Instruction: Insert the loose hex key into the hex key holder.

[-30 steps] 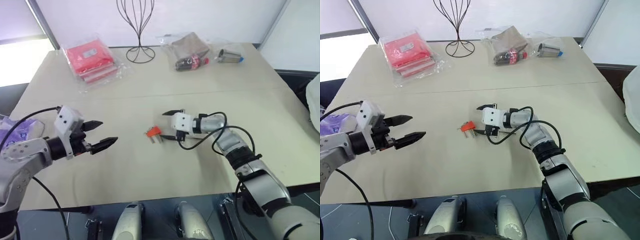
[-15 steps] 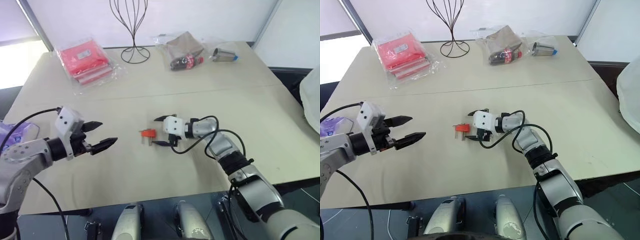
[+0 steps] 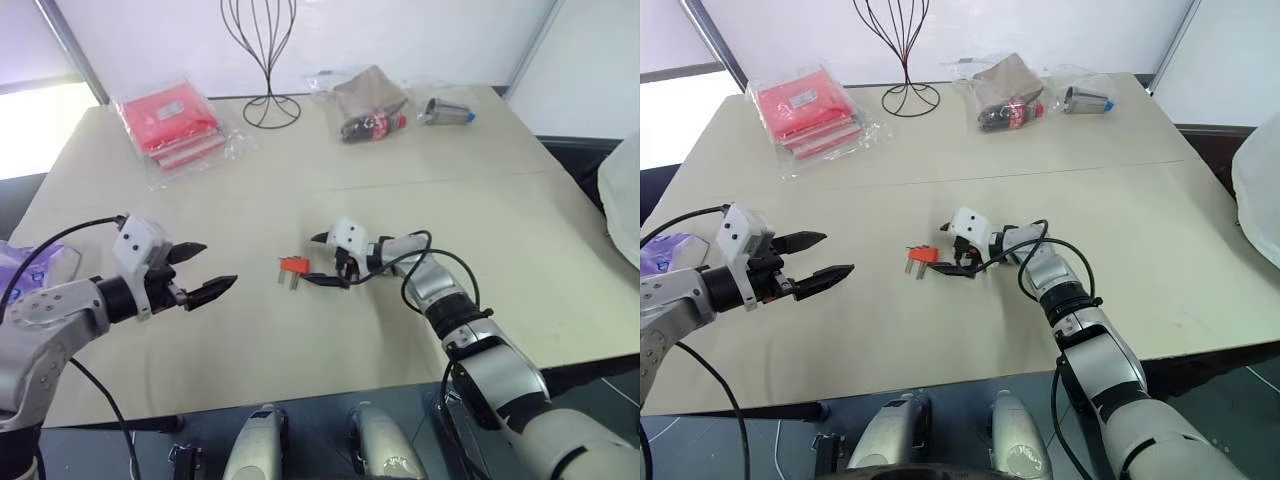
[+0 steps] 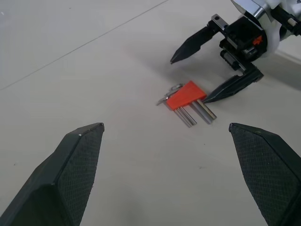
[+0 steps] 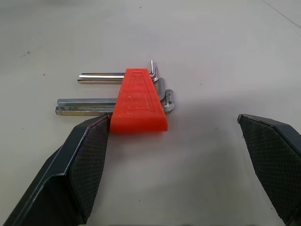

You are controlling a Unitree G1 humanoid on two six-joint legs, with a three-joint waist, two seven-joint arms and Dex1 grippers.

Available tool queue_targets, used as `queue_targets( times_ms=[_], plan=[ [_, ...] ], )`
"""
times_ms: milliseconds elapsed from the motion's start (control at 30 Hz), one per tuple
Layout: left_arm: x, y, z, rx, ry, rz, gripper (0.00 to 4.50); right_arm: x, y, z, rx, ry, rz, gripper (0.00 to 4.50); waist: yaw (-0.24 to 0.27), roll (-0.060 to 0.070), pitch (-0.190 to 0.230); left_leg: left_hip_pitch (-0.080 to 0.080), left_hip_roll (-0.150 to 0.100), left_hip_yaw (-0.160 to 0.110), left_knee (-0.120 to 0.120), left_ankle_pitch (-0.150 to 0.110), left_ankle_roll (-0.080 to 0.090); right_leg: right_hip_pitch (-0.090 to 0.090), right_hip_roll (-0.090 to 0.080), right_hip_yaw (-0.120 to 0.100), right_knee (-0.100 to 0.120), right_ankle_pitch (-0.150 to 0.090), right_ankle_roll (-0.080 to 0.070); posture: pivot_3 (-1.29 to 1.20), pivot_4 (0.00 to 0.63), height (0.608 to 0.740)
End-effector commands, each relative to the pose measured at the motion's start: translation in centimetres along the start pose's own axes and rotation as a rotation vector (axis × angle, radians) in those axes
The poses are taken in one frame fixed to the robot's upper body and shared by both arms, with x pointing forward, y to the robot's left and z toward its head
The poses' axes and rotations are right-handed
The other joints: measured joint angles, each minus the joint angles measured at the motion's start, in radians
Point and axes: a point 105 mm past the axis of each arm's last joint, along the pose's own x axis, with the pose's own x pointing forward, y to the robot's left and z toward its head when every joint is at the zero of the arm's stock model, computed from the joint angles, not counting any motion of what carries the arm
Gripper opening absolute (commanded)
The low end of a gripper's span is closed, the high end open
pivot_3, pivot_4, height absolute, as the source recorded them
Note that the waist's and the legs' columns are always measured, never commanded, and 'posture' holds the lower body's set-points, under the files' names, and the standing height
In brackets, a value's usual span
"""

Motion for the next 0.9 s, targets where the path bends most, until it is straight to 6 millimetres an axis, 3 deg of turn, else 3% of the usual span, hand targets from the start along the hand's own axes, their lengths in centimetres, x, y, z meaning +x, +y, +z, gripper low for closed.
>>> queue_targets(
  times_ms=[33, 133, 300, 433, 600, 767, 900],
  plan=[
    [0.0, -0.4, 0.7, 0.04, -0.025, -0.005, 4.46, 0.0, 1.2, -2.2, 0.036, 0.074, 0.036, 4.5, 0.001, 0.0, 0.0, 0.0, 0.0, 0.0, 0.0, 0.0, 0.0, 0.0, 0.0, 0.0, 0.0, 0.0, 0.0, 0.0, 0.15, 0.74],
    [0.1, -0.3, 0.7, 0.044, -0.026, 0.0, 4.5, 0.0, 1.7, -2.4, 0.031, 0.079, 0.048, 3.6, 0.001, 0.0, 0.0, 0.0, 0.0, 0.0, 0.0, 0.0, 0.0, 0.0, 0.0, 0.0, 0.0, 0.0, 0.0, 0.0, 0.15, 0.74],
    [0.1, -0.2, 0.8, 0.05, -0.027, 0.004, 4.5, 0.2, 2.2, -2.5, 0.034, 0.079, 0.06, 1.06, 0.0, 0.0, -0.001, 0.003, 0.0, 0.0, 0.0, 0.0, 0.0, 0.003, 0.0, 0.0, 0.0, 0.0, -0.001, 0.0, 0.15, 0.74],
    [0.2, 0.0, 0.7, 0.052, -0.027, 0.005, 4.5, 0.3, 2.3, -2.3, 0.014, 0.074, 0.062, 1.0, 0.0, 0.0, -0.001, 0.004, 0.0, 0.0, 0.0, 0.0, 0.0, 0.003, 0.0, 0.0, 0.0, -0.001, -0.003, 0.0, 0.15, 0.74],
    [0.5, -0.1, 0.8, 0.038, -0.039, -0.023, 4.5, -0.5, 0.3, 0.4, -0.254, 0.015, -0.096, 1.0, 0.0, 0.0, -0.001, 0.003, 0.0, 0.0, 0.0, 0.0, 0.0, 0.002, 0.0, 0.0, 0.0, -0.001, -0.002, 0.0, 0.15, 0.74],
    [1.9, 0.1, 2.2, 0.036, -0.087, -0.108, 4.5, -4.0, -2.5, 7.3, -0.829, -0.081, -0.378, 1.0, 0.011, 0.0, 0.0, -0.003, -0.002, 0.0, 0.001, 0.002, -0.003, -0.003, 0.0, 0.0, 0.0, 0.0, -0.001, 0.0, 0.15, 0.74],
    [3.7, 0.3, 4.6, 0.042, -0.159, -0.188, 4.5, -5.8, -2.3, 10.9, -1.135, -0.147, -0.469, 1.0, 0.008, -0.001, 0.001, -0.005, -0.003, 0.0, 0.0, 0.002, -0.003, -0.004, -0.001, 0.0, -0.002, 0.0, 0.0, 0.0, 0.15, 0.74]
  ],
)
